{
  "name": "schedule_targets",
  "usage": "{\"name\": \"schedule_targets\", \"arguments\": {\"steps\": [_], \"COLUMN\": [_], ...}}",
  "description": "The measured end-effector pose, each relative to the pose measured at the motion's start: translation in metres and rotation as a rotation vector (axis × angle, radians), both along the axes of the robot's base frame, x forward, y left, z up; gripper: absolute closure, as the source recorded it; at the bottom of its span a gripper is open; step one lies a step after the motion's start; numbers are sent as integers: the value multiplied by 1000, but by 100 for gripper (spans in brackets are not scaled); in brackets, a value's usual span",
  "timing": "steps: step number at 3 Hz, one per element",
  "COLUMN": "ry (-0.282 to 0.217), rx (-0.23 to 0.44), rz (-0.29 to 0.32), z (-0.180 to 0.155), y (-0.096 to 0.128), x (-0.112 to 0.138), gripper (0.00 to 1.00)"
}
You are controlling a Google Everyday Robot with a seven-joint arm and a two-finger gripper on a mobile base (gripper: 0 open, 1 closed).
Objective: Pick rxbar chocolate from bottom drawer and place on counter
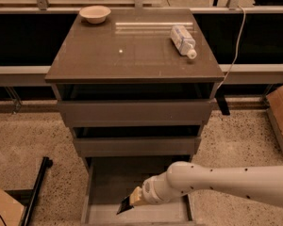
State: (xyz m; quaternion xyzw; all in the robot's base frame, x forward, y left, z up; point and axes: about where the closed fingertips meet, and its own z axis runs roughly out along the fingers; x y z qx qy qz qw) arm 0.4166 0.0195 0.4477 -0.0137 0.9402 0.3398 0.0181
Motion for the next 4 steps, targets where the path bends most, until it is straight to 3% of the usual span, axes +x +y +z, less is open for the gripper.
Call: {"name": "schedule_targets", "arguments": {"steps": [3, 4], "ry": [-145, -202], "rx": [-65, -137], "rz": [32, 53], "z": [160, 224], "y": [-34, -37], "x": [32, 28], "gripper": [100, 100]}}
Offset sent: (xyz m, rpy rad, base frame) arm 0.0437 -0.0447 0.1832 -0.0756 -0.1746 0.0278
